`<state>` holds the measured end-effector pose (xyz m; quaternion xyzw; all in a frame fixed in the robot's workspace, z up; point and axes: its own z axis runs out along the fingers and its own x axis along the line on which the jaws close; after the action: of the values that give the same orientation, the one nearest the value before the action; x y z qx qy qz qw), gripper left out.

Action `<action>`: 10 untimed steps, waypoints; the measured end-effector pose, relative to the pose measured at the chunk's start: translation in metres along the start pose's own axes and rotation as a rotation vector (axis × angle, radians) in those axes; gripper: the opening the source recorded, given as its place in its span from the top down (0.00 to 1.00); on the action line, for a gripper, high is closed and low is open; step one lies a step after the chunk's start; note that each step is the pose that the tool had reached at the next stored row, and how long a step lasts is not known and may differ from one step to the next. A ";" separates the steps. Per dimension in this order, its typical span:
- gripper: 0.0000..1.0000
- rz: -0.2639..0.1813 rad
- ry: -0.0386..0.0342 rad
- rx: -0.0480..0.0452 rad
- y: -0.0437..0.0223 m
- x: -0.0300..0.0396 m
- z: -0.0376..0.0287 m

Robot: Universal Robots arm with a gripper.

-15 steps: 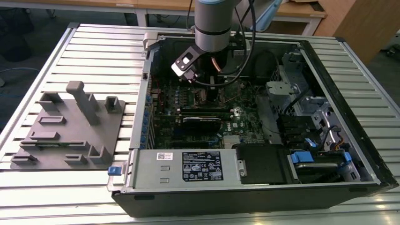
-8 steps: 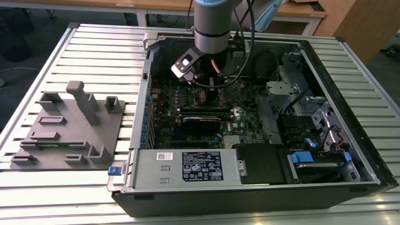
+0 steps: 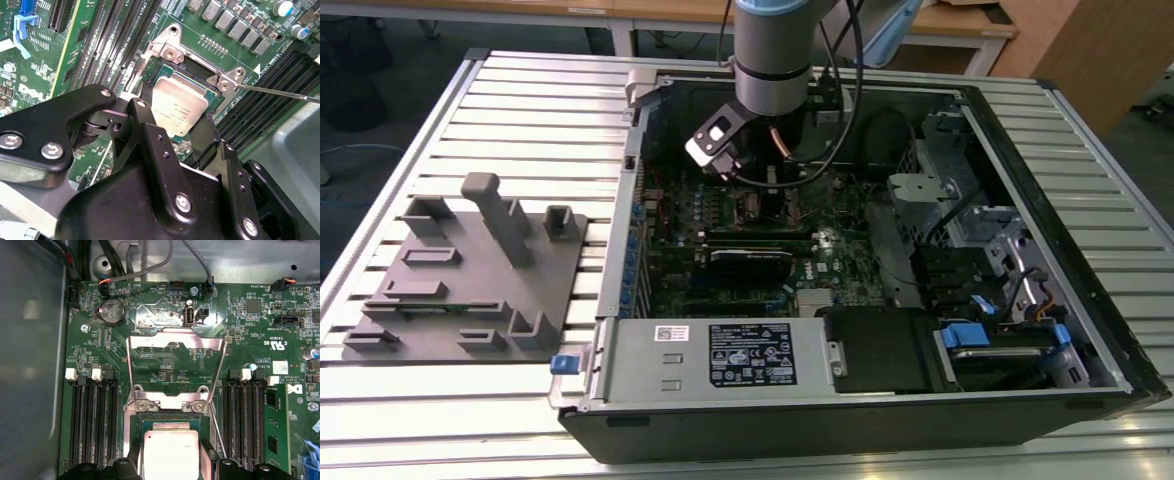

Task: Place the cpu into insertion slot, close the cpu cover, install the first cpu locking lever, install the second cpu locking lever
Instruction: 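Place the cpu into insertion slot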

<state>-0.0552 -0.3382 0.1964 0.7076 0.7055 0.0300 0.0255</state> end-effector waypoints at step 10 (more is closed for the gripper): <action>0.46 0.000 0.0002 -0.0001 -0.0002 0.0009 0.0023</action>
<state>-0.0552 -0.3372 0.1940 0.7077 0.7055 0.0301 0.0255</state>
